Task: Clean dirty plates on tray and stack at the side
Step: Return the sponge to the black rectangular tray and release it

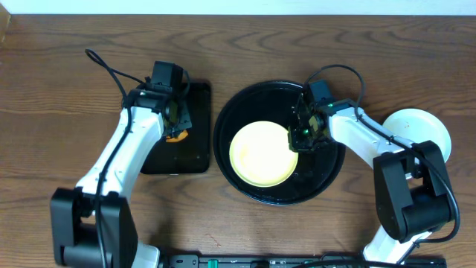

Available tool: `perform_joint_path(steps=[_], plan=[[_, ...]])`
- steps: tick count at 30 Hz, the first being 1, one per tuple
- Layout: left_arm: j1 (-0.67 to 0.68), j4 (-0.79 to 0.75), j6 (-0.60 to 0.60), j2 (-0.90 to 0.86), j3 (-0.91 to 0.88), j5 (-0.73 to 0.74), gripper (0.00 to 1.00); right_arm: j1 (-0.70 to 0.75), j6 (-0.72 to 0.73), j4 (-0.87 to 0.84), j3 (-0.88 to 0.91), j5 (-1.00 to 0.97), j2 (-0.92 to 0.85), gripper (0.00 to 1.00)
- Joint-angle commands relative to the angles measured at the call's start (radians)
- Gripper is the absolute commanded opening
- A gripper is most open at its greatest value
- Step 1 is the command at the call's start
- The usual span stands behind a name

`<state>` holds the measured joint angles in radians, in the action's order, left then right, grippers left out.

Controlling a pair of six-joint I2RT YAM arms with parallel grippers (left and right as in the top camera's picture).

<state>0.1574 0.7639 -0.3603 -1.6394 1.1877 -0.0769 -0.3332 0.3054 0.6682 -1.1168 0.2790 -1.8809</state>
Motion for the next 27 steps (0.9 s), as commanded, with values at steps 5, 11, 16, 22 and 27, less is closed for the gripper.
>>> perform_joint_path(steps=[5, 11, 16, 22, 27], plan=[[-0.028, 0.01, 0.027, -0.097, -0.006, 0.006, 0.08, -0.017, 0.02, 0.005, 0.021, 0.002, -0.024, 0.06], [-0.028, 0.01, 0.027, -0.139, -0.006, 0.041, 0.08, -0.014, 0.02, 0.004, 0.019, 0.003, -0.021, 0.01], [-0.028, 0.005, 0.054, -0.14, -0.006, 0.066, 0.11, 0.022, 0.019, -0.005, 0.017, 0.002, 0.035, 0.01], [-0.028, -0.04, 0.24, -0.142, -0.006, 0.19, 0.12, 0.077, 0.0, -0.005, 0.017, -0.049, 0.161, 0.01], [-0.028, -0.067, 0.248, -0.154, -0.006, 0.19, 0.31, 0.092, -0.033, 0.008, 0.017, -0.105, 0.245, 0.01]])
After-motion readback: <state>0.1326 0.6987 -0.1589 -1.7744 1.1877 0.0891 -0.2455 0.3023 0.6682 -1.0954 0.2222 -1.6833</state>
